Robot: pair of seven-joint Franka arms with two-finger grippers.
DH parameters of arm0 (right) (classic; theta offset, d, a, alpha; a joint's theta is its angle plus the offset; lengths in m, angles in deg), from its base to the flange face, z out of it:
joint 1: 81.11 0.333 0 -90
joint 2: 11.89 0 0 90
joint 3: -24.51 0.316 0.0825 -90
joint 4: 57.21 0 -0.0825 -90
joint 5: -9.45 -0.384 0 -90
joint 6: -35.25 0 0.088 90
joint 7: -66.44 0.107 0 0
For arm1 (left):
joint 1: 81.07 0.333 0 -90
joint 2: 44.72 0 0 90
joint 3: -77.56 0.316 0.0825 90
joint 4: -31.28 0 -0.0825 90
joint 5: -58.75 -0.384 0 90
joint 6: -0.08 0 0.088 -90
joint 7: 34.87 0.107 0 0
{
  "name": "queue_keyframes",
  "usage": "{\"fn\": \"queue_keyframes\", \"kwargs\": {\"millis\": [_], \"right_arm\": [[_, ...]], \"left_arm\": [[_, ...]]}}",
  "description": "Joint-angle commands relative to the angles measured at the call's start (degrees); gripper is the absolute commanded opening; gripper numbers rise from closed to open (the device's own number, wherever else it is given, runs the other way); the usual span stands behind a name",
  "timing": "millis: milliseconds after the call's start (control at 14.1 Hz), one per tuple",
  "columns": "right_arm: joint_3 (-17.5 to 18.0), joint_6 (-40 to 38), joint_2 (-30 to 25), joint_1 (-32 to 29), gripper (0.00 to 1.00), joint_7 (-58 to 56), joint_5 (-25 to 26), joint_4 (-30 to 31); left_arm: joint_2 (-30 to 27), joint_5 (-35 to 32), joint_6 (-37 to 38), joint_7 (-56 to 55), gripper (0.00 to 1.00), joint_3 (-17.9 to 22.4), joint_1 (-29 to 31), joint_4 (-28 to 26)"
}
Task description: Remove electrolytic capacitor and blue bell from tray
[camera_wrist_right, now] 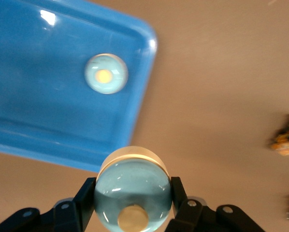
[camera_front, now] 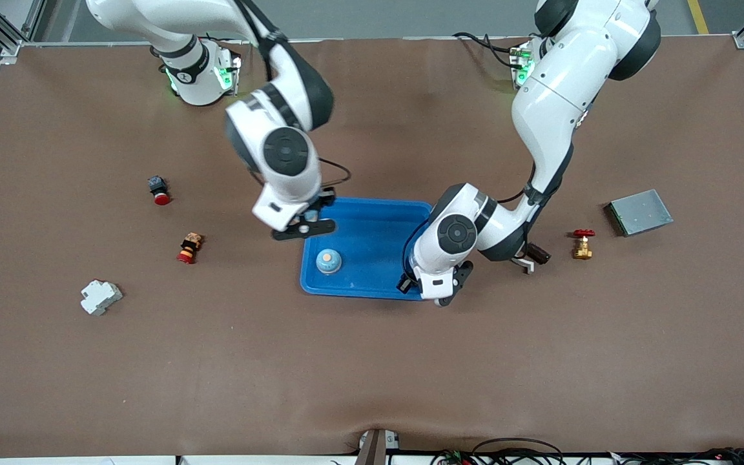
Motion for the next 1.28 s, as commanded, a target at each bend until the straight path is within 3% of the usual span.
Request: {"fn": "queue_keyframes", "kwargs": {"millis": [0,284,711,995,1208], "right_arm": [[0.8,-2.9,-6.5,-8.1,0.05,-14.8,0.2,3.7],[0.7,-3.3,-9.7,-17.2,0.05,-30.3,2.3,6.8],[0.7,-1.1,-7.8,-28.3,0.05,-46.8,2.6,8.2],[0.7,14.2,-7.9,-31.5,0.05,-52.2,5.4,18.6],[0.7,17.8,-7.5,-32.0,0.05,-53.9,7.4,21.1]], "left_arm": [[-1.6,-0.3,1.1,-1.3,0.00,0.5,-0.4,1.0],[-7.4,-0.5,11.0,0.2,0.00,0.6,2.3,1.3],[-16.0,-0.8,28.3,21.8,0.00,0.4,11.8,0.8],[-19.1,-1.0,35.8,34.8,0.00,0.4,20.5,-1.5],[-19.8,-5.7,36.5,43.2,0.00,0.4,25.2,-5.5]]}}
